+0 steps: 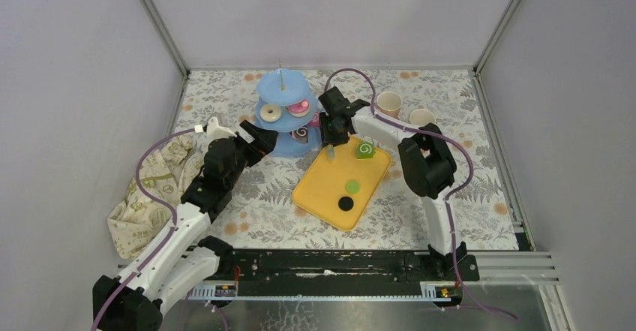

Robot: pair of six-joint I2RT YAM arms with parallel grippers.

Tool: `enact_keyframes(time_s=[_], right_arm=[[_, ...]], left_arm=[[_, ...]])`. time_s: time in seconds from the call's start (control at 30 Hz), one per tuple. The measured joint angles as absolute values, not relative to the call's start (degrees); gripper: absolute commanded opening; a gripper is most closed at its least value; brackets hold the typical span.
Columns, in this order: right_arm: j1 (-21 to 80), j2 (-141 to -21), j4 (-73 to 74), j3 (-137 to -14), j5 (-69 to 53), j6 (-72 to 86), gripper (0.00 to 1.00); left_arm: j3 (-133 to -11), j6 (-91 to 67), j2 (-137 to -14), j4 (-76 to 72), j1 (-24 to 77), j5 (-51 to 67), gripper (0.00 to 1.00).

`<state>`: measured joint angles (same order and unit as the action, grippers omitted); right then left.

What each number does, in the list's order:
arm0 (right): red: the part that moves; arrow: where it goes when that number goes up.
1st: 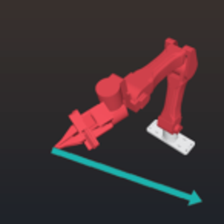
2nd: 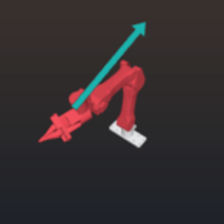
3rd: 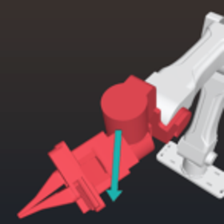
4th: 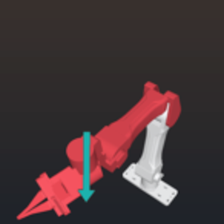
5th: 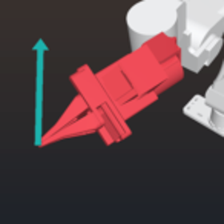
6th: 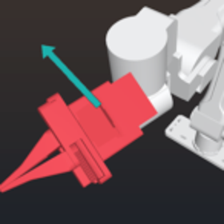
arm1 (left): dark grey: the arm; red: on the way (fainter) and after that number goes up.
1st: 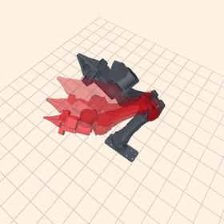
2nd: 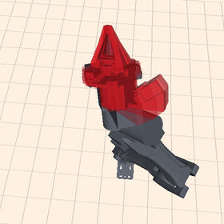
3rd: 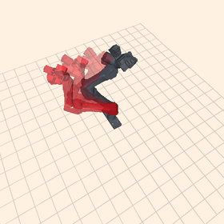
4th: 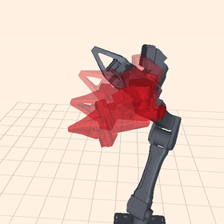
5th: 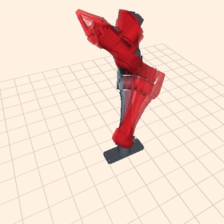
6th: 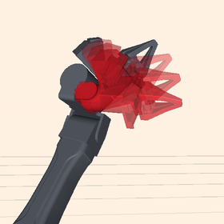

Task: Serve the afternoon tea
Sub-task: Place the desert on the desert table.

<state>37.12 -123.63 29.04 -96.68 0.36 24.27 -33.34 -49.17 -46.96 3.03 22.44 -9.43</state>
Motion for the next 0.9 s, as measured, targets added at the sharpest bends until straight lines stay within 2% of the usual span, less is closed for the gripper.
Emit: enact_keyframes(time_s=[0.57, 0.9], right_arm=[[38.7, -113.6, 27.6, -87.5, 1.0, 24.5, 0.40], [40.1, -99.5, 27.1, -76.3, 4.0, 25.8, 0.40]], left_arm=[[-33.3, -49.1, -47.0, 3.0, 22.4, -9.5, 0.97], [-33.3, -49.1, -47.0, 3.0, 22.4, -9.4, 0.97]])
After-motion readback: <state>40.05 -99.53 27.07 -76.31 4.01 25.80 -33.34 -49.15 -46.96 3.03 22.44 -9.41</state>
